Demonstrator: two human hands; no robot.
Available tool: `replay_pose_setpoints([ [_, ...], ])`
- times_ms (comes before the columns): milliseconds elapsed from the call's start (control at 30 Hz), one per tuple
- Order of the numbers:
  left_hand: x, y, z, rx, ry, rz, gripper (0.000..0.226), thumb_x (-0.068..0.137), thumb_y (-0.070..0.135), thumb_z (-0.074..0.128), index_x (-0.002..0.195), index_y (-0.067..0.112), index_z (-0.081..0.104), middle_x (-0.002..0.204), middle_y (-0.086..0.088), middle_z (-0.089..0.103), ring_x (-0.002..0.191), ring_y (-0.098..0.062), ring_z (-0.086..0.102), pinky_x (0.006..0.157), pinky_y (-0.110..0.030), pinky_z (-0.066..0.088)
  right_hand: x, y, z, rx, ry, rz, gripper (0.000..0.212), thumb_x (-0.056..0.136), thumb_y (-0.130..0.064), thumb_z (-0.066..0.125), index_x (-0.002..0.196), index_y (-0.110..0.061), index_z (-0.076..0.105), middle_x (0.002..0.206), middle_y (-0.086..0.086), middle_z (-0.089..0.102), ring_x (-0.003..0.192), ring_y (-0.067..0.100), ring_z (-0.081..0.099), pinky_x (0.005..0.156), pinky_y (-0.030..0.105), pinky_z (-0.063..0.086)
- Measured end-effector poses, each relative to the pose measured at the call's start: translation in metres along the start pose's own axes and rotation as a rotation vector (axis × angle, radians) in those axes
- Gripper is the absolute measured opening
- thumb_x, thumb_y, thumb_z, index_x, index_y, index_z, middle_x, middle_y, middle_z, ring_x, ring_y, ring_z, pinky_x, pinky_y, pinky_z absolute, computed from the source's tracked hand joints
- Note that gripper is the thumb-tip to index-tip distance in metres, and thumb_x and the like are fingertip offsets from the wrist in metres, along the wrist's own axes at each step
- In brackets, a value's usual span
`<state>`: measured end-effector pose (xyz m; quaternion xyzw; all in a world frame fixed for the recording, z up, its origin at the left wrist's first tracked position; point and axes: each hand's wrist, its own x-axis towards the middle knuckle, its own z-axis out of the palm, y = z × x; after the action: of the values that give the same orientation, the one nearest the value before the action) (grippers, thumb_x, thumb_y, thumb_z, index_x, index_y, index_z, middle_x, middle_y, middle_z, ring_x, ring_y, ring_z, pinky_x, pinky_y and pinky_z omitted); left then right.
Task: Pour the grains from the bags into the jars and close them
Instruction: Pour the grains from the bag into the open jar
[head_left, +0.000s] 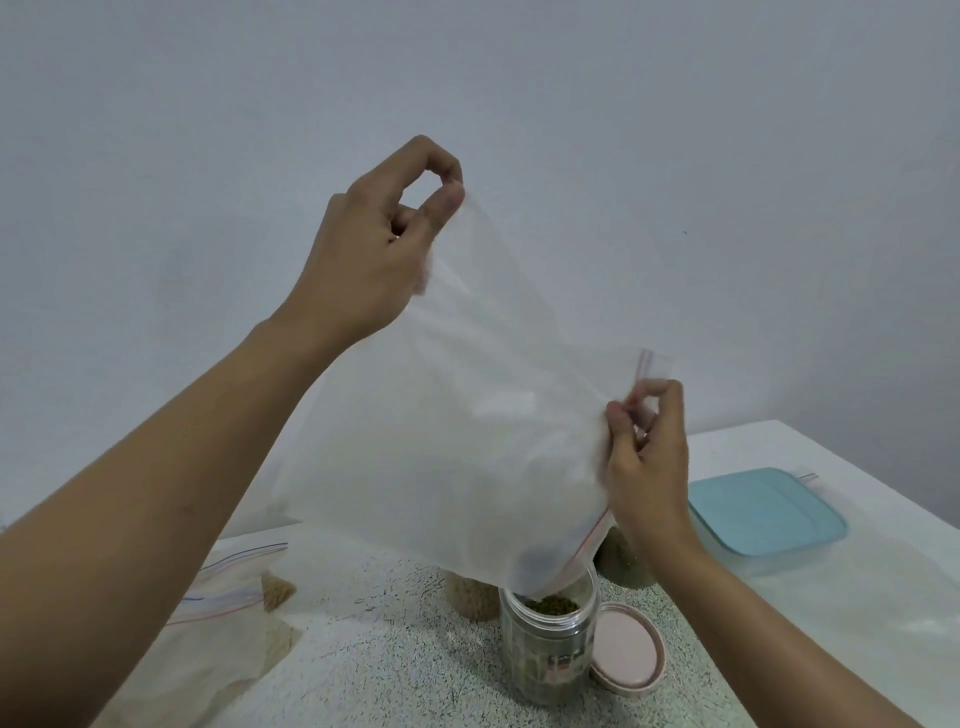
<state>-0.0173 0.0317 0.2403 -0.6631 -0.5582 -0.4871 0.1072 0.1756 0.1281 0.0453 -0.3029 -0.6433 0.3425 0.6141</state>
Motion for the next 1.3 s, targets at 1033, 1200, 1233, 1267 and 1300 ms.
replay_pose_setpoints([
  [1033,-0.115,-0.061,-0.013,-0.002,-0.201,-0.229,0.03,0.098,0.045,0.063,0.079,0.023,0.072,0.055,0.008,0.048,0.049,-0.004,0.04,0.048,-0.014,0.029,0.005,0.027,0.004,0.082,0.026,0.117,0.02,0.108,-0.022,0.047,0.097,-0.037,0.04,0.072,-0.011,0.055,0.058,0.009,0.042,0.054,0.028,0.037],
  [1200,-0.101,-0.048,0.001,-0.017,-0.234,-0.158,0.027,0.095,0.039,0.059,0.078,0.019,0.069,0.052,0.013,0.044,0.044,-0.005,0.032,0.045,-0.018,0.024,0.015,0.039,0.009,0.058,0.079,0.169,0.014,0.109,-0.021,0.044,0.102,-0.031,0.038,0.075,-0.005,0.051,0.059,0.009,0.04,0.06,0.033,0.035],
  [1233,-0.099,-0.047,0.004,-0.014,-0.234,-0.141,0.027,0.095,0.039,0.059,0.079,0.02,0.069,0.053,0.013,0.048,0.044,-0.004,0.034,0.046,-0.017,0.025,0.017,0.039,0.01,0.058,0.093,0.183,0.014,0.109,-0.02,0.044,0.102,-0.03,0.038,0.076,-0.006,0.052,0.058,0.007,0.041,0.06,0.031,0.036],
  [1267,-0.097,-0.047,0.004,-0.028,-0.199,-0.145,0.026,0.095,0.038,0.059,0.079,0.019,0.069,0.056,0.014,0.051,0.046,-0.003,0.037,0.047,-0.016,0.026,0.018,0.039,0.01,0.062,0.104,0.193,0.015,0.109,-0.02,0.044,0.101,-0.031,0.038,0.076,-0.006,0.053,0.058,0.006,0.041,0.059,0.03,0.036],
  [1300,-0.095,-0.048,0.003,-0.04,-0.165,-0.155,0.027,0.096,0.038,0.06,0.08,0.019,0.069,0.059,0.014,0.053,0.049,-0.003,0.04,0.049,-0.016,0.028,0.018,0.038,0.01,0.064,0.101,0.19,0.018,0.109,-0.02,0.044,0.099,-0.033,0.037,0.077,-0.005,0.054,0.058,0.007,0.041,0.059,0.03,0.037],
])
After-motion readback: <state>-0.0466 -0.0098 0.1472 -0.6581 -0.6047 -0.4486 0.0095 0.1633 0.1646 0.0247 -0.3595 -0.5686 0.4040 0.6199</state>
